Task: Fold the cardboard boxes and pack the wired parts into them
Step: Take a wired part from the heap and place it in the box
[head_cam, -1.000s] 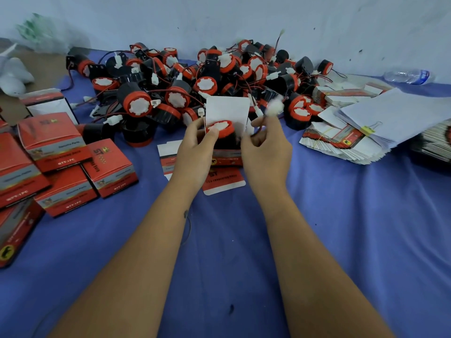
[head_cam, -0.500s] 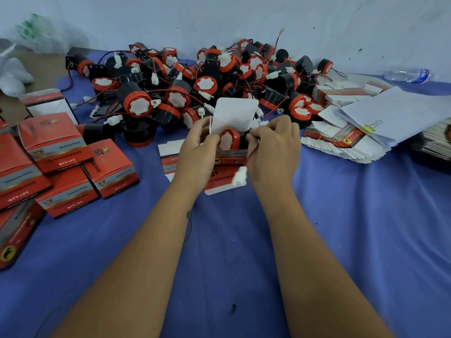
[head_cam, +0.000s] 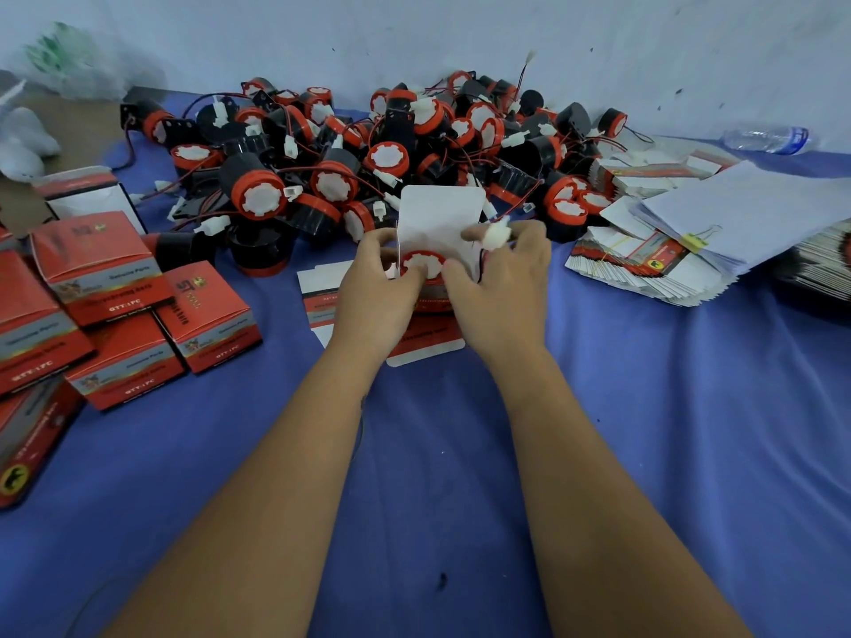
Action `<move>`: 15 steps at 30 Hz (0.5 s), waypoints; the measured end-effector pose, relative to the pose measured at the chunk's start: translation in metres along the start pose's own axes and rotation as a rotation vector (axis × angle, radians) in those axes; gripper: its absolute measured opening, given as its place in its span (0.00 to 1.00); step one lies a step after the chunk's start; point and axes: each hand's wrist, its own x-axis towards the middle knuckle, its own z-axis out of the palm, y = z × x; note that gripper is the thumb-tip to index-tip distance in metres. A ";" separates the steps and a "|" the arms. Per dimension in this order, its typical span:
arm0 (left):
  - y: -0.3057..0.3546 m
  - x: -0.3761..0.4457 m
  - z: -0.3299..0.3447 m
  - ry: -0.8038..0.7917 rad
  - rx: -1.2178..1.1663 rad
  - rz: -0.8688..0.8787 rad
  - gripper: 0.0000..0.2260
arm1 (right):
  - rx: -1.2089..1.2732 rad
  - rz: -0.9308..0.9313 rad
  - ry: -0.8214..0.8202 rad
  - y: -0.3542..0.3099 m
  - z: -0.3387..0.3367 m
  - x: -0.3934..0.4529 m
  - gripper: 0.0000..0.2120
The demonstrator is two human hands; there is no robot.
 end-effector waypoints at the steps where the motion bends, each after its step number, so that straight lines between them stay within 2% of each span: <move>1: 0.000 0.001 0.000 0.006 0.012 -0.002 0.17 | 0.054 0.004 0.080 -0.002 -0.003 0.000 0.09; 3: 0.000 0.003 0.001 0.021 0.018 -0.012 0.17 | 0.241 0.070 0.158 -0.006 -0.009 0.000 0.04; 7: 0.000 0.004 0.000 0.030 0.040 -0.023 0.17 | 0.700 0.178 0.195 -0.013 -0.023 0.004 0.08; 9: -0.001 0.004 0.000 0.035 0.039 -0.018 0.16 | 0.811 0.193 0.165 -0.013 -0.026 0.006 0.08; 12: -0.001 0.004 0.000 0.028 0.029 -0.014 0.17 | 0.700 0.177 0.126 -0.009 -0.020 0.008 0.09; 15: -0.002 0.003 0.000 0.014 0.028 0.002 0.15 | 0.376 0.034 0.118 -0.004 -0.008 0.008 0.06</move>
